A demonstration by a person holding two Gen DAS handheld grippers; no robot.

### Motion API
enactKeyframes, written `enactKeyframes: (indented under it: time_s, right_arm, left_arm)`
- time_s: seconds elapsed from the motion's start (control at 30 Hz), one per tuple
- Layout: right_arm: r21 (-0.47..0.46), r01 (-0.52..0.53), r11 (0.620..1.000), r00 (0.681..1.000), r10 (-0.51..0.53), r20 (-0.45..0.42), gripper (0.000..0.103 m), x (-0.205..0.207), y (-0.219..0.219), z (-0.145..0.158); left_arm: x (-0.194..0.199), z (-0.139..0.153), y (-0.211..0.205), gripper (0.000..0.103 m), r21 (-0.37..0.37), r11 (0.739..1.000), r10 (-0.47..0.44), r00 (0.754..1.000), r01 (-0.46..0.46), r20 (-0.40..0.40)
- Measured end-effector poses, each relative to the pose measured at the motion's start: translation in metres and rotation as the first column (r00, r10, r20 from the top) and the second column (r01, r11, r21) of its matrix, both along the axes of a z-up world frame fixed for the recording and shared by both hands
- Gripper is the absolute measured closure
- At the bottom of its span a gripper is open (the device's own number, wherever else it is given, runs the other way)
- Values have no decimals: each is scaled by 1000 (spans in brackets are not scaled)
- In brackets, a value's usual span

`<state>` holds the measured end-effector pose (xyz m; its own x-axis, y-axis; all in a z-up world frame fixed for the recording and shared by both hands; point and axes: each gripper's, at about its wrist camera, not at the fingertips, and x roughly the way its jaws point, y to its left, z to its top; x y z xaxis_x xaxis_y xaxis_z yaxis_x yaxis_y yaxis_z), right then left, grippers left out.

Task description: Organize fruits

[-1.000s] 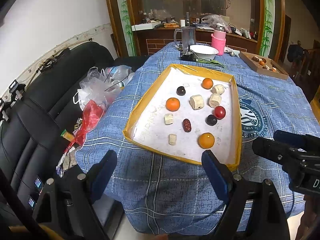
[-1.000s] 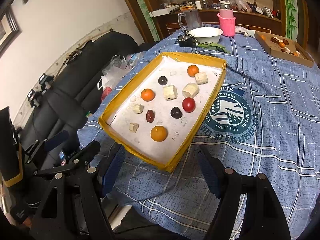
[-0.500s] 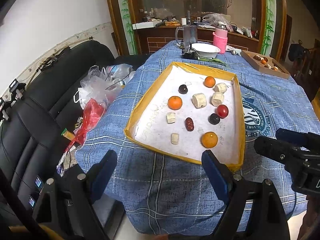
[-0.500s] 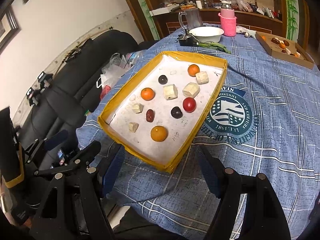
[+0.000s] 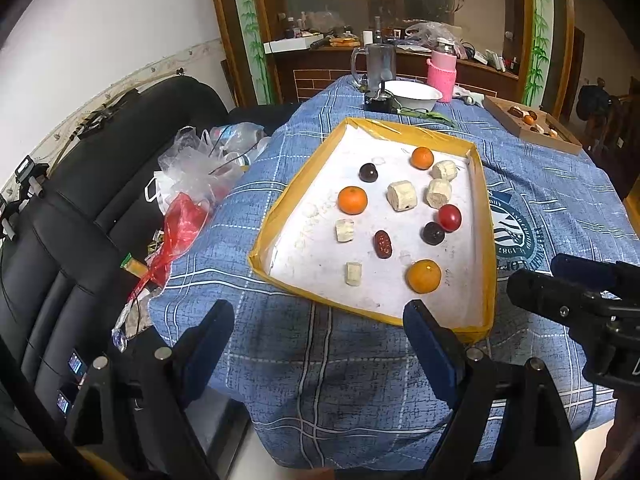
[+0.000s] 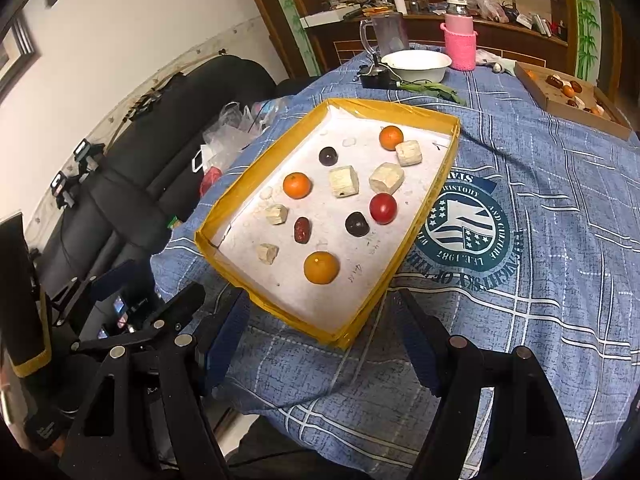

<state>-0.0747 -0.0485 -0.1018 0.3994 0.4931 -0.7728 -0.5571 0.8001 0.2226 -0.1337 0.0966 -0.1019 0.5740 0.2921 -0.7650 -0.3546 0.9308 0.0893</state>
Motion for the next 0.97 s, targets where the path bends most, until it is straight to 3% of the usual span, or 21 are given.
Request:
enactKeyframes:
  time_s: [0.97]
  right_arm:
    - [-2,37,999,999,-37,-38,30,22,27,-18]
  left_arm:
    - [25,-17,30,15,-35,999,9,1000,-9,-6]
